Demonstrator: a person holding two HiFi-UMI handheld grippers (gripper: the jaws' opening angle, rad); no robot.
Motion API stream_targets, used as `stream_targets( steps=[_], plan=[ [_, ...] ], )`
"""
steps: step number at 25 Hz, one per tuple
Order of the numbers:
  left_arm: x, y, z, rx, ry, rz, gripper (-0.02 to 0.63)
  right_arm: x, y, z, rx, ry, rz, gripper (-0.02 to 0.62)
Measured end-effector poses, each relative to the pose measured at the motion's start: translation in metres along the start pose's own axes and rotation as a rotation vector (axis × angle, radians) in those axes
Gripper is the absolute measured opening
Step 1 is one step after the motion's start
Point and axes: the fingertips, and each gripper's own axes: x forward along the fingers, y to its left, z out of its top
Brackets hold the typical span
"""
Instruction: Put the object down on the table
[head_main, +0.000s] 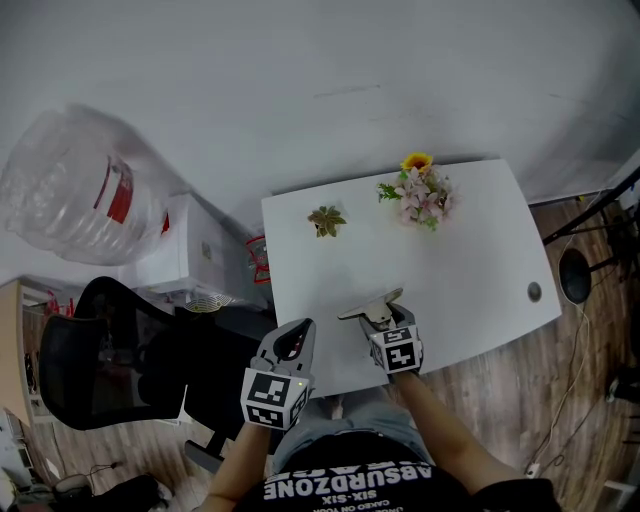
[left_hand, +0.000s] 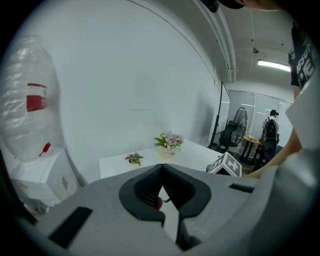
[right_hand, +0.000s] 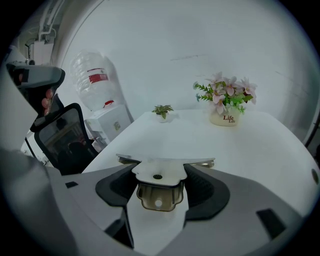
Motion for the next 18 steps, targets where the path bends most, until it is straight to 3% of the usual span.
stream_targets(
  steps=[18],
  plan=[
    [-0.008,-0.003,-0.012,-0.014,0.023,0.027,0.003,0.024,0.001,-0.027,-0.094,0.081,-0.016,0.287]
  ],
)
